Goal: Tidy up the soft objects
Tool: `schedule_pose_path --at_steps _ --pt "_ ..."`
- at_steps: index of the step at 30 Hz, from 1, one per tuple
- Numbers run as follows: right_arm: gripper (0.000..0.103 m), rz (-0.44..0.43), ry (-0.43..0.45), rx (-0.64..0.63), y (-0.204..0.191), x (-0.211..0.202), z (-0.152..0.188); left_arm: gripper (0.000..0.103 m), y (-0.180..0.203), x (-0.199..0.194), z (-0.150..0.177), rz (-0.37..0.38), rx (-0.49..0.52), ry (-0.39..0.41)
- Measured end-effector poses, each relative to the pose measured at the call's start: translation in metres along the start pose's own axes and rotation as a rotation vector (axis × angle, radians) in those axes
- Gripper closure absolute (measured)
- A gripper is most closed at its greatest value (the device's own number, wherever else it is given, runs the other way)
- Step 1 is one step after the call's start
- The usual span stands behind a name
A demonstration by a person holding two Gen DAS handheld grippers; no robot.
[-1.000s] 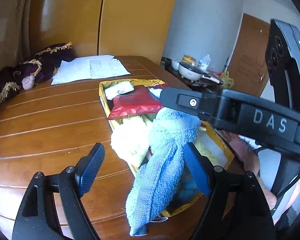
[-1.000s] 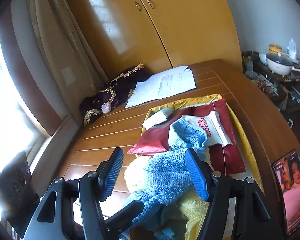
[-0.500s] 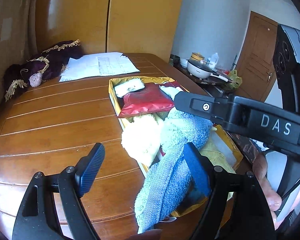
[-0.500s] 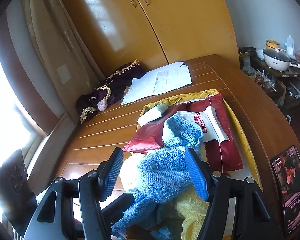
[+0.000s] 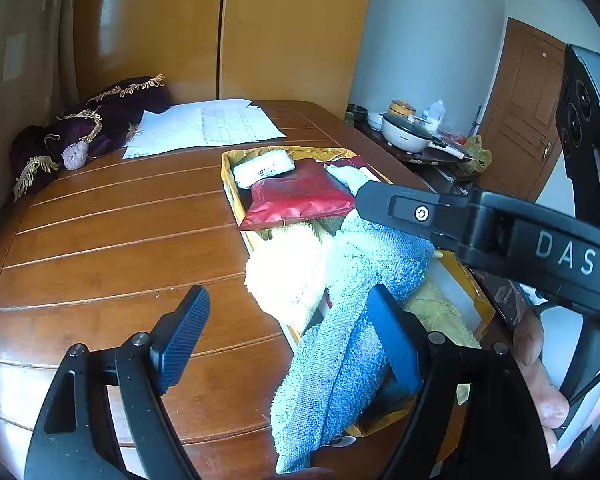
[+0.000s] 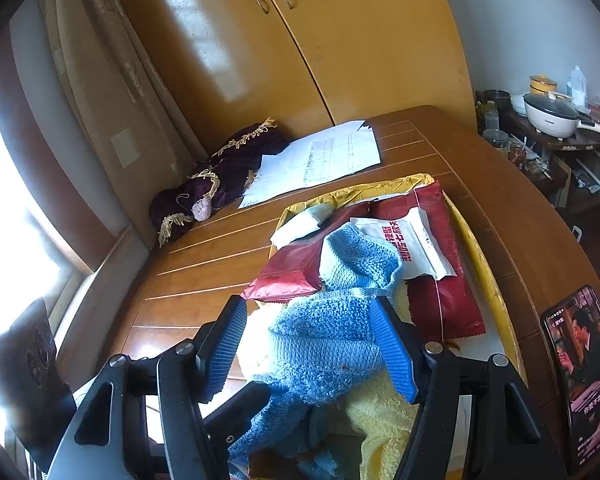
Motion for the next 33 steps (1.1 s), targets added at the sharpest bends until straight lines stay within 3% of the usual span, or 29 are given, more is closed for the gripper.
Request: schedule_pose_path --at_steps 33 --pt "0.037 -0.001 -0.004 0.005 -0.0006 0.0005 -0.0022 0.022 -0.0064 0.0053 0.0042 -0.046 0.004 -0.046"
Point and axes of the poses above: each gripper's, at about its wrist camera, not at the fingertips, and x roughly the way its jaws point, y to its right, z to its underside, the point moved 6 cm from there along x, roughly the way its jaws point, and after that the axes turned 13 degrees about -z, right-handed, at the moved point
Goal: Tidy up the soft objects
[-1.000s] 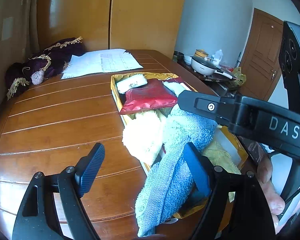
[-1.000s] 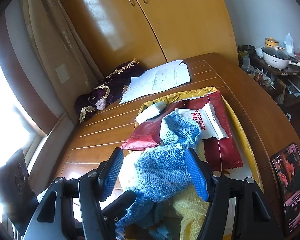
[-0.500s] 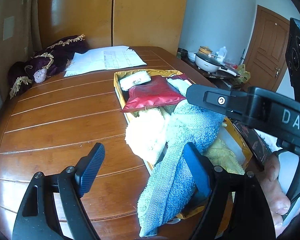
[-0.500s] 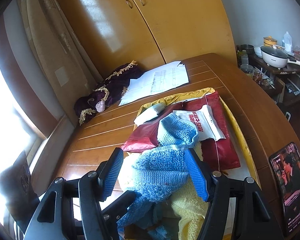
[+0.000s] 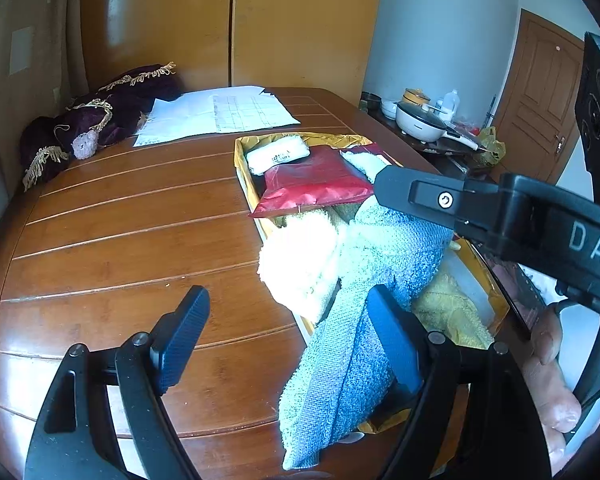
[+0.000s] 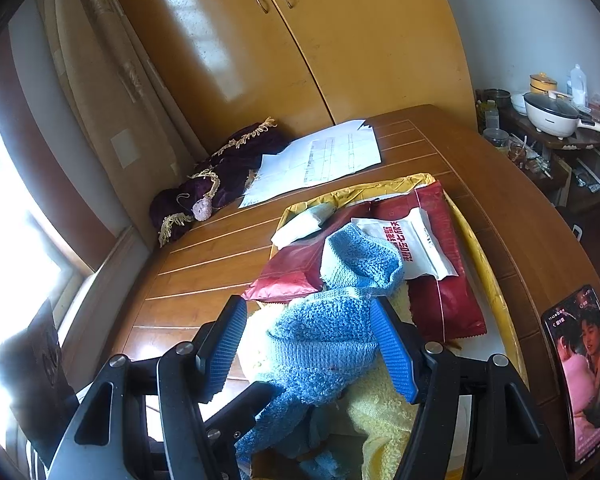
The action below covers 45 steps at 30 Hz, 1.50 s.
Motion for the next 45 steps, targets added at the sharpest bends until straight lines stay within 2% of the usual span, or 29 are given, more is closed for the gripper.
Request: schedule_pose_path --at_steps 45 --pt "0.036 -0.021 -0.002 -0.001 -0.0027 -0.0004 -0.0003 0.022 0.0034 -0.0038 -0.0028 0.001 -0.005 0.002"
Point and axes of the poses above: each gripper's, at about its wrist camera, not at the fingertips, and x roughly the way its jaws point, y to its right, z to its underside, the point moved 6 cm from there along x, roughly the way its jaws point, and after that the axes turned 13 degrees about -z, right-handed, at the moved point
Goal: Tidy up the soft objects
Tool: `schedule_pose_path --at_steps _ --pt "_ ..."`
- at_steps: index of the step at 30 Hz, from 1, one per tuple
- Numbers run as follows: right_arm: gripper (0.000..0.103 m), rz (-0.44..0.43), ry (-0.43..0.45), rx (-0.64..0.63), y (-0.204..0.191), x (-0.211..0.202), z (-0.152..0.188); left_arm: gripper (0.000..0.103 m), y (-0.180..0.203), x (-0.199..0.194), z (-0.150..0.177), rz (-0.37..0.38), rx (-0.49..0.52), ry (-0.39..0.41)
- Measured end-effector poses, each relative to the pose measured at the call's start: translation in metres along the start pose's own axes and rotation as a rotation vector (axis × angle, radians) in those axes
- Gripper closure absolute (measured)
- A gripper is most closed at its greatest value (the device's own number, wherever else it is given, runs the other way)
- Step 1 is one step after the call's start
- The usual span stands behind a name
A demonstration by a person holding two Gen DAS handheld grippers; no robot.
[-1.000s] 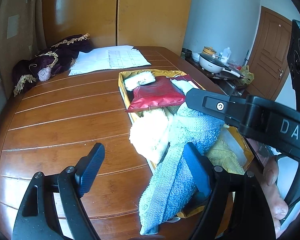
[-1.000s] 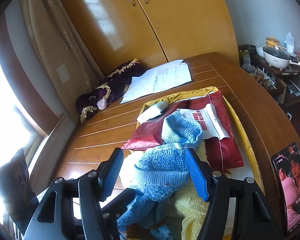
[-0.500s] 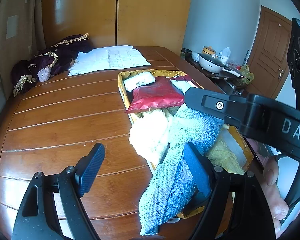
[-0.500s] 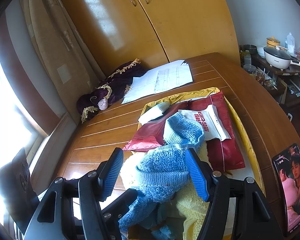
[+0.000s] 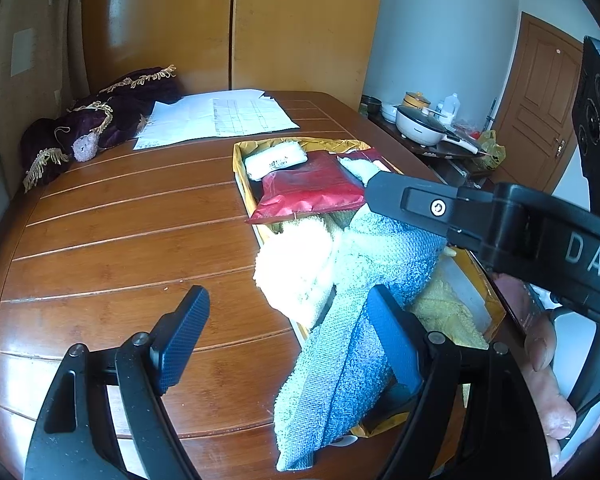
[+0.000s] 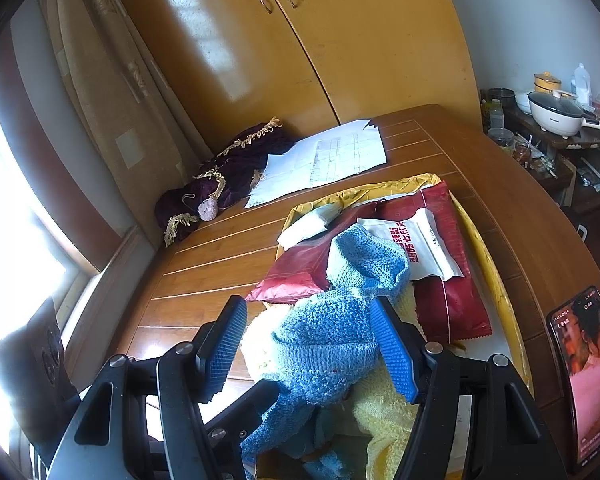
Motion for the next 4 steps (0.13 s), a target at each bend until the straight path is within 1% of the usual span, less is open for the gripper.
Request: schedule_pose_path --at_steps 4 --pt "0.036 -0.008 0.003 -0.001 -0.0003 -0.0001 -0.0008 0.022 0.0002 0.0004 -0.0002 0.0 0.0 0.002"
Point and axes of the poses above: each gripper's, at about its wrist camera, not at the fingertips, and x roughly the way its jaws point, y to its right, z to its underside, the point moved 6 cm from there along x, roughly the way its jaws point, and after that the axes turned 13 degrees about -z, right-handed, at the moved point
